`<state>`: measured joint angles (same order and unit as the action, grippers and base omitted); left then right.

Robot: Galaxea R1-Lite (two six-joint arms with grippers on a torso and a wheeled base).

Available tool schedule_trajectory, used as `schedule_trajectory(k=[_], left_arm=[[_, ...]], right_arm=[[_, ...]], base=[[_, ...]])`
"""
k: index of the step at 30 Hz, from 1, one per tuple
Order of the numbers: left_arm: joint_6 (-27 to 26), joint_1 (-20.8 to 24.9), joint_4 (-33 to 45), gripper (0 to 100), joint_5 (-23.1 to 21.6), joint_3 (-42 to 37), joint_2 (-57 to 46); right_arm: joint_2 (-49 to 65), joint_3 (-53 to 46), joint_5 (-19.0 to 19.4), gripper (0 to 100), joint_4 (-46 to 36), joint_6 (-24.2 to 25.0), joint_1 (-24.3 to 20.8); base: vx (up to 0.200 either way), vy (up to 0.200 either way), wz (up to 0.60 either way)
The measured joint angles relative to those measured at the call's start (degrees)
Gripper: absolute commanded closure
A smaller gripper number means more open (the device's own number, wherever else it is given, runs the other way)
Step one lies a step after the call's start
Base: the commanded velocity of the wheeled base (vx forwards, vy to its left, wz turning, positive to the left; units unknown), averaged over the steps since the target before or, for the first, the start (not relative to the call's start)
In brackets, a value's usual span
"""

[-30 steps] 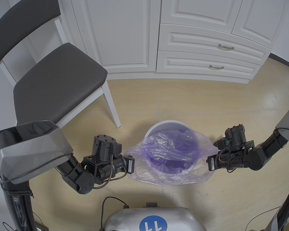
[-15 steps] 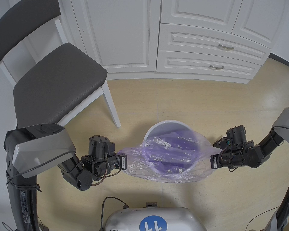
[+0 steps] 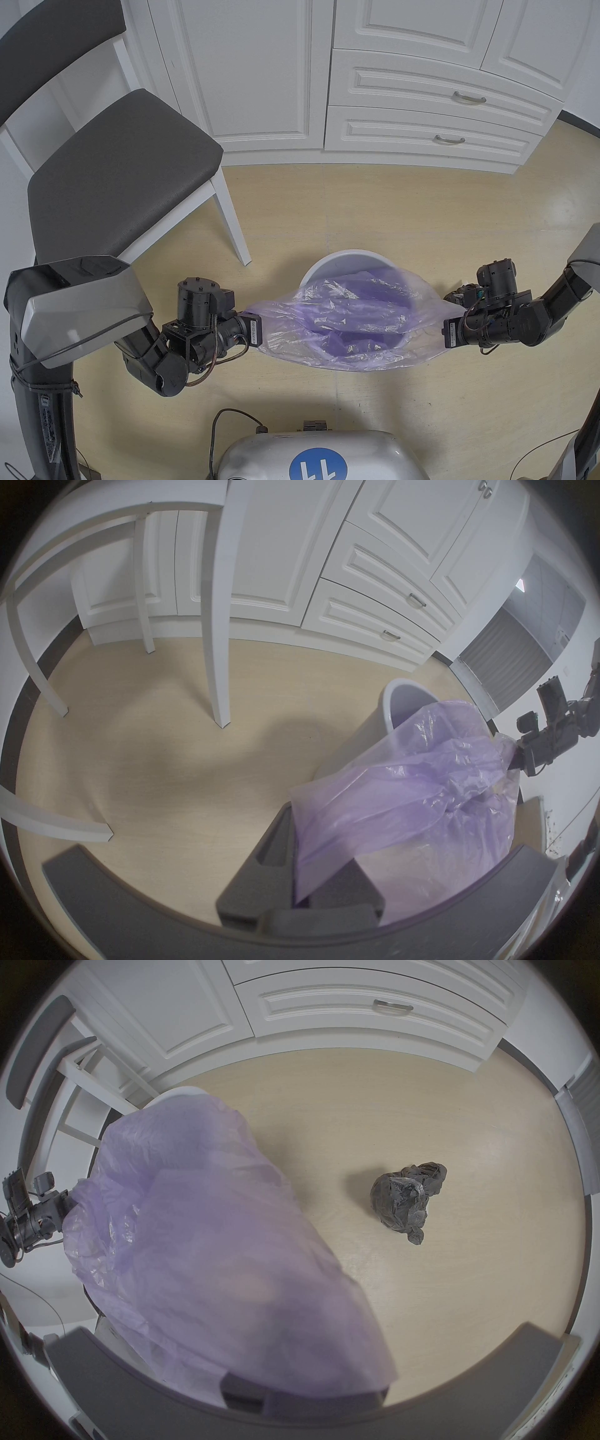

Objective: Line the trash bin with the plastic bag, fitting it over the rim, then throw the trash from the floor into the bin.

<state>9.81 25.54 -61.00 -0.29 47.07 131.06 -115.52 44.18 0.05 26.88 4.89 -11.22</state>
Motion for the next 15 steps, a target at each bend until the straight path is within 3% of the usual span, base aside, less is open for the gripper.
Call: schedule_trajectory(k=[5,6,15], left_arm=[[0.0,0.1,0.0,100,-0.7,-0.9,-0.4],[0.0,0.3,0.0,100,-0.7,-1.2,-0.5],[0.0,4.3,-2.5,100,-0.7,-4.0,-1.8]], right_arm=[[-0.1,-0.4,0.2,100,-0.1,-1.5,0.5],[-0.2,-0.5,0.2,0,-0.1,-1.7,0.5],[0.6,-4.2,0.8,0,3.3,-4.5,-1.8]], base=[[0.000,0.000,0.00],[0.000,0.000,0.00],[0.000,0.000,0.00]])
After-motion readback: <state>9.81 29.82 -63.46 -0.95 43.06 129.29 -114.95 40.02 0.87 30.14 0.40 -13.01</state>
